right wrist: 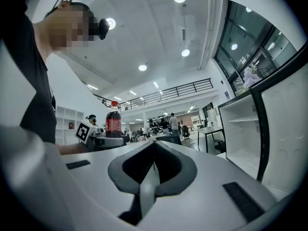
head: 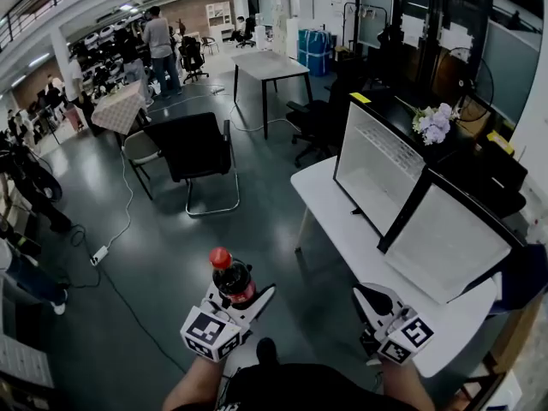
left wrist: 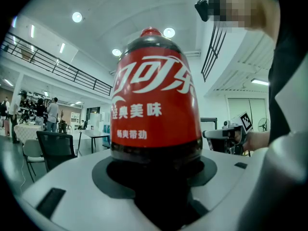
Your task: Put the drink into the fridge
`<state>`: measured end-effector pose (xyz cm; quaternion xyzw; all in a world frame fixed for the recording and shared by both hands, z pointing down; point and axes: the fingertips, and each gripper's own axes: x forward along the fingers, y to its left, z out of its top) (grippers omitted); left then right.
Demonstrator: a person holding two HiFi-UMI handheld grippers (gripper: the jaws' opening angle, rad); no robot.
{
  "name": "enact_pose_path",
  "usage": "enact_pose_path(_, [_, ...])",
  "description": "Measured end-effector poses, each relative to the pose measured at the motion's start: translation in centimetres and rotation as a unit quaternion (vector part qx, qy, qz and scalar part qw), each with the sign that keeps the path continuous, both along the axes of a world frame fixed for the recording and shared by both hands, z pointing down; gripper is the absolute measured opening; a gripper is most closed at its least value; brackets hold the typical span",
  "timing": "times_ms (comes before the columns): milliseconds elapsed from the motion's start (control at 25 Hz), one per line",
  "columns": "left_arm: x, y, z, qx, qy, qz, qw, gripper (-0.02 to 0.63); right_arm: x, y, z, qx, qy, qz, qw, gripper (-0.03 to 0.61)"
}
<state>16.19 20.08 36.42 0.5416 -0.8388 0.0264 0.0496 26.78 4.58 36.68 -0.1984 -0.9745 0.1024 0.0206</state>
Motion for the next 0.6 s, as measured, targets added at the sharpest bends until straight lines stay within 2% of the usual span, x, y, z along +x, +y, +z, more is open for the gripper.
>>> enact_pose_path(280, [-9.9,2.7,0.4,-0.007,0.008,-0.003,0.9999,0.272,-10.6,3.2,0.6,-0.007,0.013,-0.011,1.0,0.015])
enact_pose_path(600, [-18.7,5.8,-0.1,-0.007,0.0,0.002,1.0,0.271,-20.0,6.2,0.8,-0.027,0.012,-0.006,1.0,0.015])
